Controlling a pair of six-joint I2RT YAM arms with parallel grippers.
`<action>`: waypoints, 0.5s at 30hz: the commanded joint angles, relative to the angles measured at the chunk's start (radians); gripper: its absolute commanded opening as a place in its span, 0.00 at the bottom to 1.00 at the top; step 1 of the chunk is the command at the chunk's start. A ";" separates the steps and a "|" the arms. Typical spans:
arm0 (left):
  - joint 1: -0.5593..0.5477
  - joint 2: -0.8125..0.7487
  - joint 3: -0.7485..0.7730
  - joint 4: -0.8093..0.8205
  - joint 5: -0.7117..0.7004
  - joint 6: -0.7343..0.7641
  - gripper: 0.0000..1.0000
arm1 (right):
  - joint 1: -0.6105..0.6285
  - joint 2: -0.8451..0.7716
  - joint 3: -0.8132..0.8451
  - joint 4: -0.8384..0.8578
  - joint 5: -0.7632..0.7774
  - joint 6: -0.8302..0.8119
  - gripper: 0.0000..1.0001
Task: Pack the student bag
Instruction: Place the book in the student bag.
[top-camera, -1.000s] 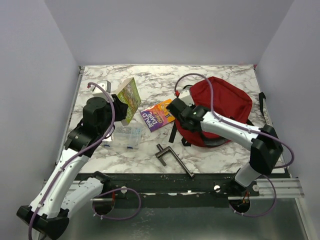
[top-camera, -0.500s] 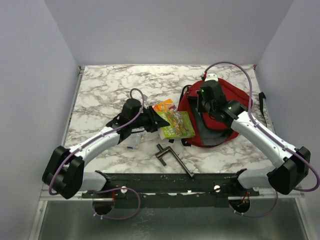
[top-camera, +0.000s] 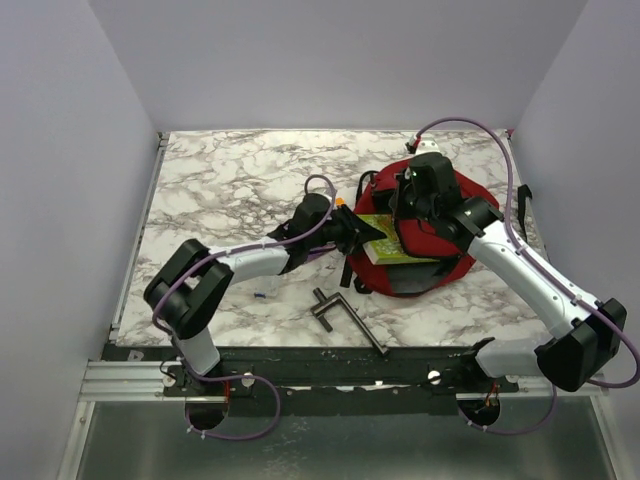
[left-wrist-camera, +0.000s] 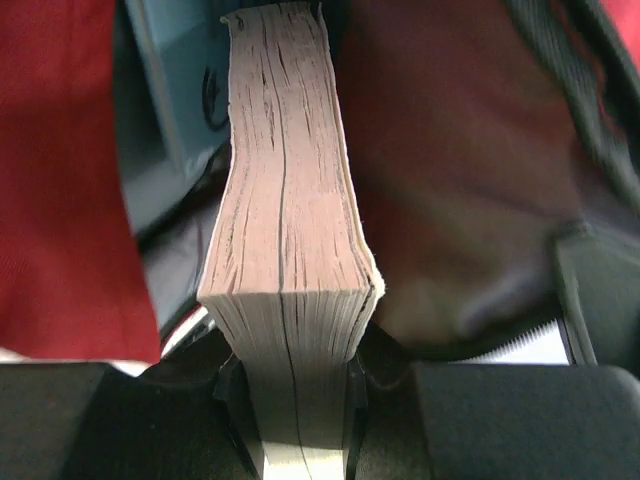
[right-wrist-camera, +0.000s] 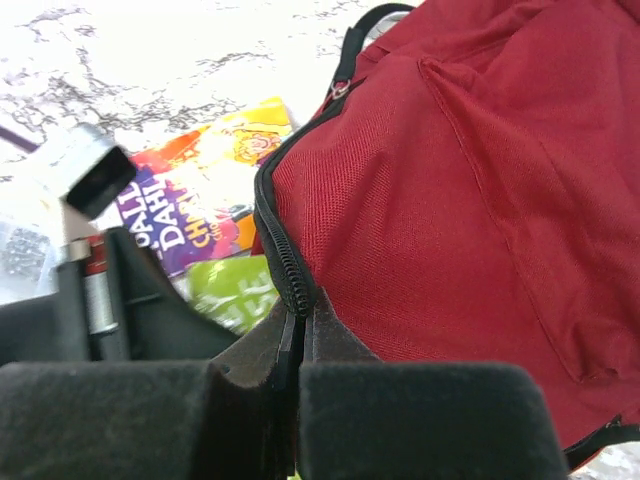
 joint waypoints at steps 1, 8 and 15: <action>-0.031 0.106 0.130 0.175 -0.148 -0.087 0.00 | 0.006 -0.051 0.054 0.072 -0.089 0.018 0.01; -0.088 0.329 0.350 0.184 -0.333 -0.087 0.00 | 0.004 -0.050 0.060 0.053 -0.075 0.024 0.01; -0.103 0.493 0.504 0.103 -0.317 -0.071 0.24 | -0.054 -0.040 0.028 0.042 -0.015 0.020 0.01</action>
